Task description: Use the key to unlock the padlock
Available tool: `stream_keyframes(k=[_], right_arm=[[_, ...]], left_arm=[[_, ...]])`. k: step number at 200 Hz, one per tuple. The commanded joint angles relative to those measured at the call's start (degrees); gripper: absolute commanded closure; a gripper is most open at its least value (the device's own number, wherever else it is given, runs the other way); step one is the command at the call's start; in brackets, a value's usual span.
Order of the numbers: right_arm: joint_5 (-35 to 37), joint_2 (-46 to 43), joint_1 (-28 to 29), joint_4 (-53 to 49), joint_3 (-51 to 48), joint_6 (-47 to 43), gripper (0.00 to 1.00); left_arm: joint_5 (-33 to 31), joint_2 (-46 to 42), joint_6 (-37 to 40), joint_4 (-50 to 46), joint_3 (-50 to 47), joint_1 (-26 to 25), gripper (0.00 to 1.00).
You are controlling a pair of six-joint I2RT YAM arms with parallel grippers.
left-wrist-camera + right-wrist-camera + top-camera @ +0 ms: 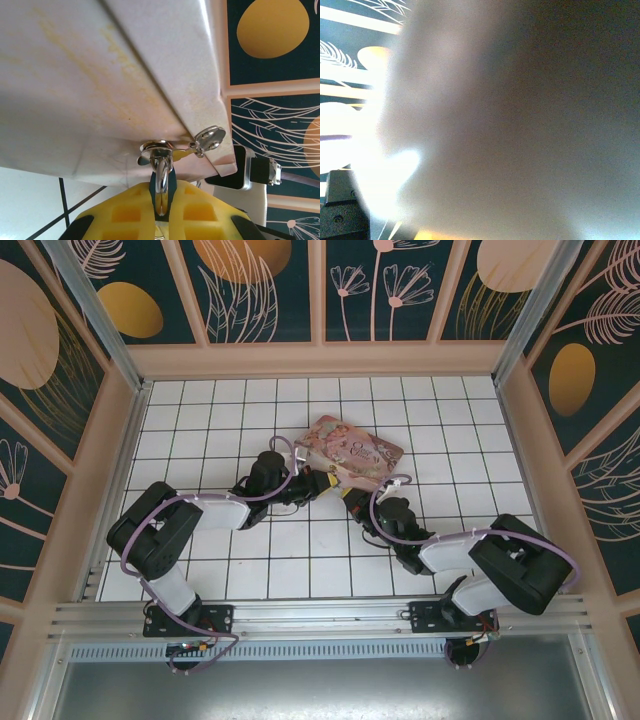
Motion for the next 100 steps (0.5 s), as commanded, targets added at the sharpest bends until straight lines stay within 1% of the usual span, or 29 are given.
stream_keyframes(k=[1, 41, 45, 62, 100], right_arm=[[-0.84, -1.74, 0.5, 2.13, 0.38, -0.34, 1.0], [-0.51, -2.94, 0.52, 0.95, 0.07, -0.52, 1.0], [-0.42, -3.17, 0.51, 0.84, 0.08, -0.59, 1.0], [-0.15, -3.87, 0.52, 0.14, 0.13, -0.77, 1.0], [-0.22, -3.0, 0.43, 0.22, 0.95, -0.95, 1.0]], left_arm=[[0.09, 0.07, 0.49, 3.55, 0.07, -0.14, 1.0], [-0.27, 0.15, 1.04, 3.32, -0.3, -0.12, 1.0], [-0.31, 1.56, 0.94, 3.45, -0.35, -0.13, 1.0], [-0.18, 1.78, 0.86, 3.72, -0.46, -0.17, 1.0], [0.06, 1.58, 0.58, 3.88, -0.25, -0.12, 1.0]])
